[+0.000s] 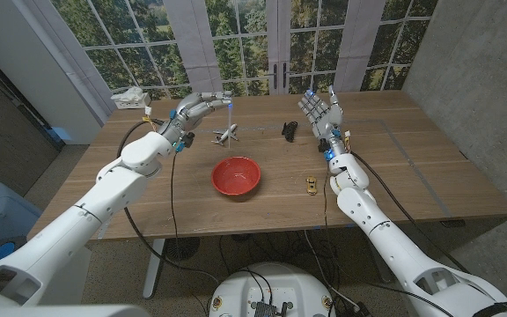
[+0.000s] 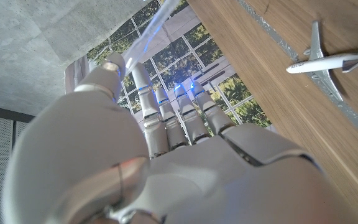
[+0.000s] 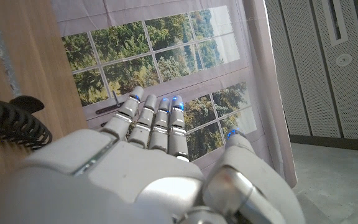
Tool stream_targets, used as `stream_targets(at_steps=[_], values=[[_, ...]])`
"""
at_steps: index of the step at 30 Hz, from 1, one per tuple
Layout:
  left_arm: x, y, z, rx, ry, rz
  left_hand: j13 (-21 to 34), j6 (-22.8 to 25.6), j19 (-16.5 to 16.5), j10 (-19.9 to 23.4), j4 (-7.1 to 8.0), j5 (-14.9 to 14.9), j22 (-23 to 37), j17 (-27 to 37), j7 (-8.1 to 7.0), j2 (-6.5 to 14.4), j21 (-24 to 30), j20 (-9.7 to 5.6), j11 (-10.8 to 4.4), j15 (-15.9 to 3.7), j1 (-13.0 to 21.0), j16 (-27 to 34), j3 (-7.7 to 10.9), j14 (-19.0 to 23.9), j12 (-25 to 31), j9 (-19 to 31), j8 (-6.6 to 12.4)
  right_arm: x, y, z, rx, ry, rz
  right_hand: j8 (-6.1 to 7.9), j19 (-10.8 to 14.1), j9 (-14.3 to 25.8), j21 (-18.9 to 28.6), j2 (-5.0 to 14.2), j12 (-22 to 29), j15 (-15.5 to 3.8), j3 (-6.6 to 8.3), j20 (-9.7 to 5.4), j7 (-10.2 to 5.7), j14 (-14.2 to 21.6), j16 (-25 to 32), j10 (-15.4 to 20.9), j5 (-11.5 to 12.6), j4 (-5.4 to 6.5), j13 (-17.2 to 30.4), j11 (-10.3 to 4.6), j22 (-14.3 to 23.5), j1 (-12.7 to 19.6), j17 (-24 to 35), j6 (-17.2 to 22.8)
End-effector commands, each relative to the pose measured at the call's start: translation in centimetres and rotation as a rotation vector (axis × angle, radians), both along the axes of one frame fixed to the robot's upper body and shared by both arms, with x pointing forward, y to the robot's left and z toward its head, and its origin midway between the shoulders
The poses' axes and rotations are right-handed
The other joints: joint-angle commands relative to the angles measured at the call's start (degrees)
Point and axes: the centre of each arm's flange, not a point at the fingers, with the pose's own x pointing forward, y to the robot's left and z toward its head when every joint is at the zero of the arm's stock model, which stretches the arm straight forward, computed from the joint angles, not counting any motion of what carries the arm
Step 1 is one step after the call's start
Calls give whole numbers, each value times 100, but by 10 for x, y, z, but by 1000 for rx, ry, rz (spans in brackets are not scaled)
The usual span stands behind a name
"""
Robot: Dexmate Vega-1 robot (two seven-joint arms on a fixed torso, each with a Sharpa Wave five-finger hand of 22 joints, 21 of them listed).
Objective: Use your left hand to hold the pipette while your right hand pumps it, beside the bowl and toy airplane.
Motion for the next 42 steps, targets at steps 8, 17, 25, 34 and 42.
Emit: stream_targets(at_steps=[8, 17, 25, 34, 42], values=[[37, -9, 18, 11, 42, 31, 5, 32, -11, -56, -9, -25, 6, 7, -28, 55, -7, 14, -17, -642, 26, 48, -25, -24, 17, -34, -69, -3, 7, 8, -110, -26, -7, 13, -23, 4, 14, 3, 16, 32, 30, 31, 34, -19, -26, -5, -16, -34, 23, 37, 15, -6, 7, 33], [53, -12, 19, 14, 67, 56, 4, 40, -15, -73, -15, -42, 6, 4, -24, 65, -9, 12, -14, -645, 36, 46, -41, -34, 16, -68, -96, -6, 7, 12, -139, -35, -10, 14, -23, 4, 15, 0, 18, 34, 37, 32, 41, -17, -30, 0, -15, -45, 23, 33, 15, -18, 9, 35], [65, -12, 15, 7, 89, 80, 4, 39, -25, -84, -19, -57, 7, 3, -12, 77, -12, 13, -2, -639, 45, 46, -54, -39, 18, -98, -122, -9, 4, 12, -152, -33, -19, 15, -25, 3, 15, -3, 13, 35, 44, 35, 43, -10, -31, -10, -15, -54, 23, 23, 15, -28, 10, 41], [81, -14, 7, 5, 123, 100, 3, 52, -33, -89, -26, -71, 7, 0, -17, 84, -15, 6, -3, -639, 58, 42, -68, -51, 22, -129, -144, -13, 4, 14, -175, -35, -18, 17, -27, 3, 15, -6, 15, 35, 53, 39, 41, -13, -37, -2, -15, -67, 20, 23, 14, -40, 11, 47], [95, -15, -2, 13, 166, 119, 3, 59, -39, -114, -27, -85, 7, -1, -9, 95, -17, 9, 3, -626, 66, 32, -82, -84, 17, -157, -166, -16, 1, 13, -173, -34, -24, 15, -24, 3, 16, -8, 15, 38, 60, 39, 45, -19, -44, -1, -14, -77, 19, 33, 14, -50, 12, 45]])
